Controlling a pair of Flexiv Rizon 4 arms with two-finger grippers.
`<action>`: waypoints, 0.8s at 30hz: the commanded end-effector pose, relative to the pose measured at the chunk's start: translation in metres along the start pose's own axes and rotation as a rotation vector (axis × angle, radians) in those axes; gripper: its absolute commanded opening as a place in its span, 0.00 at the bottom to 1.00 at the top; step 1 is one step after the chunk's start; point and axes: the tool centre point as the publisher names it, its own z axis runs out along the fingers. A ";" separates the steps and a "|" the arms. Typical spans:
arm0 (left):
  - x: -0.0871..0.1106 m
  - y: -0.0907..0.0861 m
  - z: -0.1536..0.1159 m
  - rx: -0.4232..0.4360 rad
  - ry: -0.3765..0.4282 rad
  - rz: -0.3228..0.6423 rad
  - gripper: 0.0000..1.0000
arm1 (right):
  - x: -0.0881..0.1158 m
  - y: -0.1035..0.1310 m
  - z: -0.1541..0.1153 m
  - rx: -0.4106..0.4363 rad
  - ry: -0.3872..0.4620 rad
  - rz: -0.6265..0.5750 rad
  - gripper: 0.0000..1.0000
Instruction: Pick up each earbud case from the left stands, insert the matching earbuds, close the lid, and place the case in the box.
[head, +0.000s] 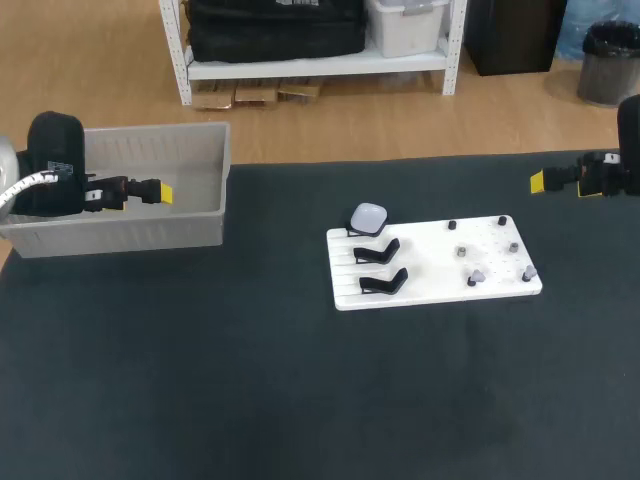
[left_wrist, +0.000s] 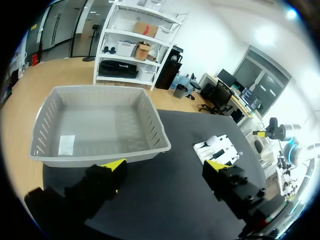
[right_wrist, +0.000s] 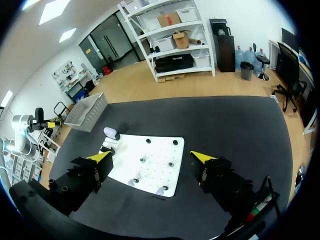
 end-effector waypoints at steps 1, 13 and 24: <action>-0.003 -0.003 0.000 -0.015 0.014 -0.003 1.00 | 0.000 0.000 0.000 0.000 0.001 0.000 1.00; -0.003 -0.003 0.000 -0.015 0.014 -0.003 1.00 | 0.000 0.000 0.000 0.000 0.001 0.000 1.00; -0.019 -0.008 -0.010 0.680 -0.275 0.796 1.00 | 0.000 0.000 0.000 0.000 0.001 0.000 1.00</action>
